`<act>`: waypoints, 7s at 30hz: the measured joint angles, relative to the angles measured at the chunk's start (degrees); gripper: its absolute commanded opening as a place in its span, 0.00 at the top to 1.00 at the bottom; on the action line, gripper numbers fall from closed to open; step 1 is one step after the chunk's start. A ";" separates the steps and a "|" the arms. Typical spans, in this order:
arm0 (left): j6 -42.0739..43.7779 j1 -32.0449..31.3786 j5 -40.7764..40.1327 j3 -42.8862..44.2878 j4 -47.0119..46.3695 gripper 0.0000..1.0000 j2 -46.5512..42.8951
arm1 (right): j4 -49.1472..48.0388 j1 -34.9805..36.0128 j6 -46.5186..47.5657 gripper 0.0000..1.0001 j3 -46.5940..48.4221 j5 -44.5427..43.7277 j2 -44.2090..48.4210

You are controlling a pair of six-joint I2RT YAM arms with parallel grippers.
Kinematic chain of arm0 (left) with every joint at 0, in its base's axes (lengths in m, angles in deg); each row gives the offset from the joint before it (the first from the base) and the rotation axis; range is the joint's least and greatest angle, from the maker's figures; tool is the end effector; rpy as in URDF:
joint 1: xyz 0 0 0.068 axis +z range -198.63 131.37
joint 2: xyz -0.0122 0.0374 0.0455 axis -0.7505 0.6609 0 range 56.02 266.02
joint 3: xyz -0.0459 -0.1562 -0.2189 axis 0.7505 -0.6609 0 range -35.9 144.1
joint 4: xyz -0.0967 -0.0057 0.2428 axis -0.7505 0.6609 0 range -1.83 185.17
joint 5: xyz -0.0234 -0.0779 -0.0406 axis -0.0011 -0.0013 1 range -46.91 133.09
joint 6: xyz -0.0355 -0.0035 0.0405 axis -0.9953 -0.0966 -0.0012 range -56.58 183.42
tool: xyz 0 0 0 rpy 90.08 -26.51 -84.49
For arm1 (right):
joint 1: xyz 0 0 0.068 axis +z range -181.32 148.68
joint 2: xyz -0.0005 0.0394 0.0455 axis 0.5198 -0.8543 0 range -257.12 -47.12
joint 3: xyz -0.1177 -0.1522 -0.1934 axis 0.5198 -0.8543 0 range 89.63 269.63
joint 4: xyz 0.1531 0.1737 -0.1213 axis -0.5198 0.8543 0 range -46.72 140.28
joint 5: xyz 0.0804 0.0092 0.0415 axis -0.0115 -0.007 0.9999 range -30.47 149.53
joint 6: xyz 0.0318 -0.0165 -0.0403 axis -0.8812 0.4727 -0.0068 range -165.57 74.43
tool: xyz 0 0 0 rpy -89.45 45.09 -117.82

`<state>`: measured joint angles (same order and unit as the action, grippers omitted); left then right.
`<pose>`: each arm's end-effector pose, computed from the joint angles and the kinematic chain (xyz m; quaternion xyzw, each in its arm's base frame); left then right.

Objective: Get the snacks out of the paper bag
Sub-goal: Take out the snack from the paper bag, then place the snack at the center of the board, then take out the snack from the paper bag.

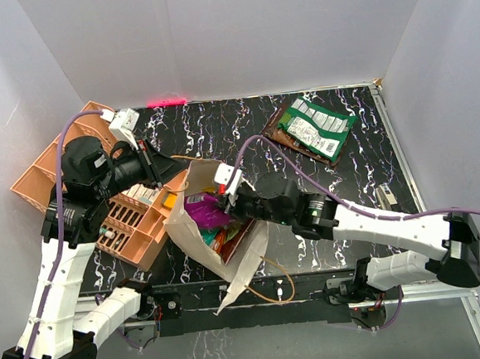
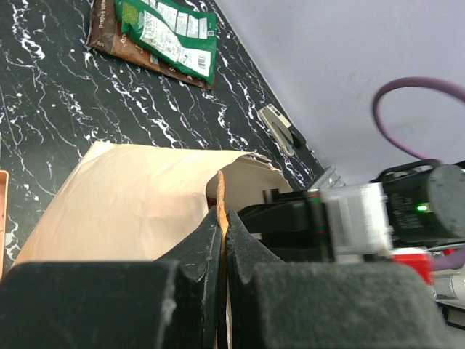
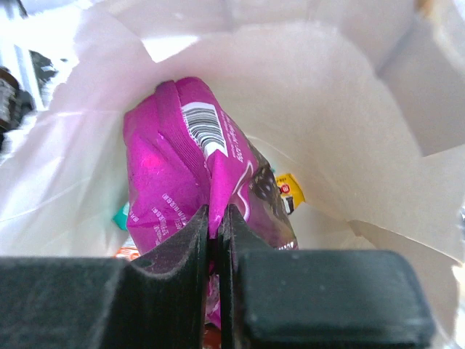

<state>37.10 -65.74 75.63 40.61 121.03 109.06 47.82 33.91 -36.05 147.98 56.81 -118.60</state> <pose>0.1518 -0.0668 0.4600 0.1219 0.7442 -0.4283 0.4979 0.1242 0.2651 0.3333 -0.4788 0.6499 0.2587 0.5305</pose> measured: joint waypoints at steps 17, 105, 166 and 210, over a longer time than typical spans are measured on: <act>0.00 0.00 -1.88 0.68 0.85 1.00 2.05 | -4.50 -0.04 1.05 0.93 -1.86 5.62 16.79; -2.58 0.02 5.64 -3.04 -3.04 1.00 1.36 | -7.08 -46.18 -10.14 0.12 -8.74 13.94 7.56; -1.86 0.00 11.91 -7.23 -6.80 1.00 -7.23 | 44.48 5.64 48.11 0.49 12.04 6.08 -13.07; 2.69 0.02 8.46 -9.40 -6.73 1.00 -14.23 | 15.76 0.70 42.36 0.93 8.37 2.80 -2.47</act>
<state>39.79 -65.72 84.08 31.21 114.30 94.83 63.58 34.61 6.31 156.35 59.61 -121.07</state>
